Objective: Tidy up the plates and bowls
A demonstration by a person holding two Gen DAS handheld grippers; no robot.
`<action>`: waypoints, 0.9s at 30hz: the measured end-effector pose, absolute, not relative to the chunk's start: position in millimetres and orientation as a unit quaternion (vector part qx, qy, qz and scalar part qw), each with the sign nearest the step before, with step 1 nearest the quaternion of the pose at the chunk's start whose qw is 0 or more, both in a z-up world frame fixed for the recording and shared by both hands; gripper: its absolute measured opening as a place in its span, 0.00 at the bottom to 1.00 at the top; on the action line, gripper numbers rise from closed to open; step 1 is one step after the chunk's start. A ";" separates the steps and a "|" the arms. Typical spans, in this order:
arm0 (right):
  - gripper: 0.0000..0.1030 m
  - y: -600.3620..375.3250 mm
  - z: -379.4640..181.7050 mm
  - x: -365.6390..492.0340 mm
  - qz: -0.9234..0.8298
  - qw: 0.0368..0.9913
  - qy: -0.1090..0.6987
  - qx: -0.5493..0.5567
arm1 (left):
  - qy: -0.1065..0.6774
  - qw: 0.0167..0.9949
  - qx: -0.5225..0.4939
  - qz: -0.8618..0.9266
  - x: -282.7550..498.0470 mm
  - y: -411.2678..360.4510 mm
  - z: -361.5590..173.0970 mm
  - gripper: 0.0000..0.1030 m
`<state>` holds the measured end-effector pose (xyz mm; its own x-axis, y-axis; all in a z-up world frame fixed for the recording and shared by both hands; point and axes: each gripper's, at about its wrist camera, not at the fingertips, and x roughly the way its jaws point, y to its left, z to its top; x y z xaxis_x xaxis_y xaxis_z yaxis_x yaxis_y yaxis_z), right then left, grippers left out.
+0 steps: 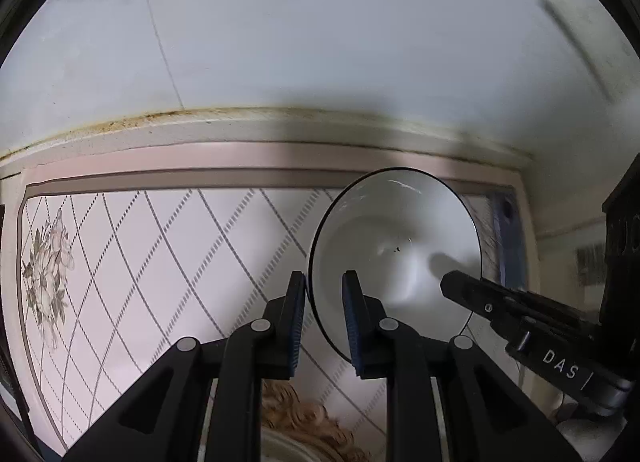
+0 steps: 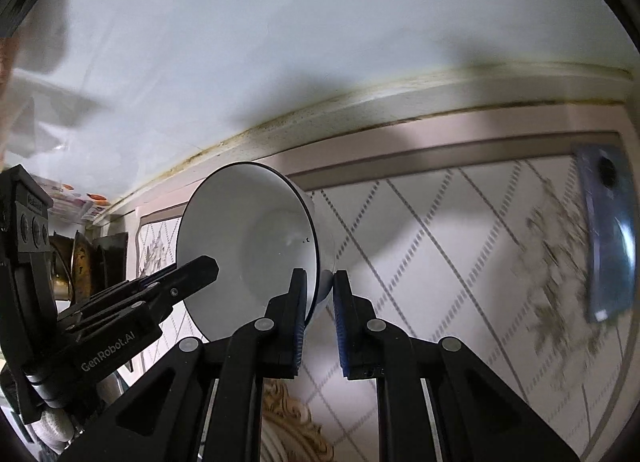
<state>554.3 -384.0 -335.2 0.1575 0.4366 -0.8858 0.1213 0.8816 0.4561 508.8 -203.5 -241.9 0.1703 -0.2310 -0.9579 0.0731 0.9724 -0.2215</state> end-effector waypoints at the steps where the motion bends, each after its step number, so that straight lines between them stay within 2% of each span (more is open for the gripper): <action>1: 0.14 -387.0 -328.8 548.1 0.106 0.731 0.638 0.218 | 0.636 0.762 -0.059 -0.105 500.8 -205.6 -236.8 0.16; 15: 0.14 -440.0 -248.7 381.9 0.061 0.746 0.627 0.217 | 0.640 0.745 -0.022 -0.187 374.6 -252.3 -197.2 0.16; 27: 0.14 -468.6 -263.2 301.4 0.035 0.726 0.649 0.224 | 0.666 0.717 0.011 -0.206 324.7 -283.5 -226.3 0.16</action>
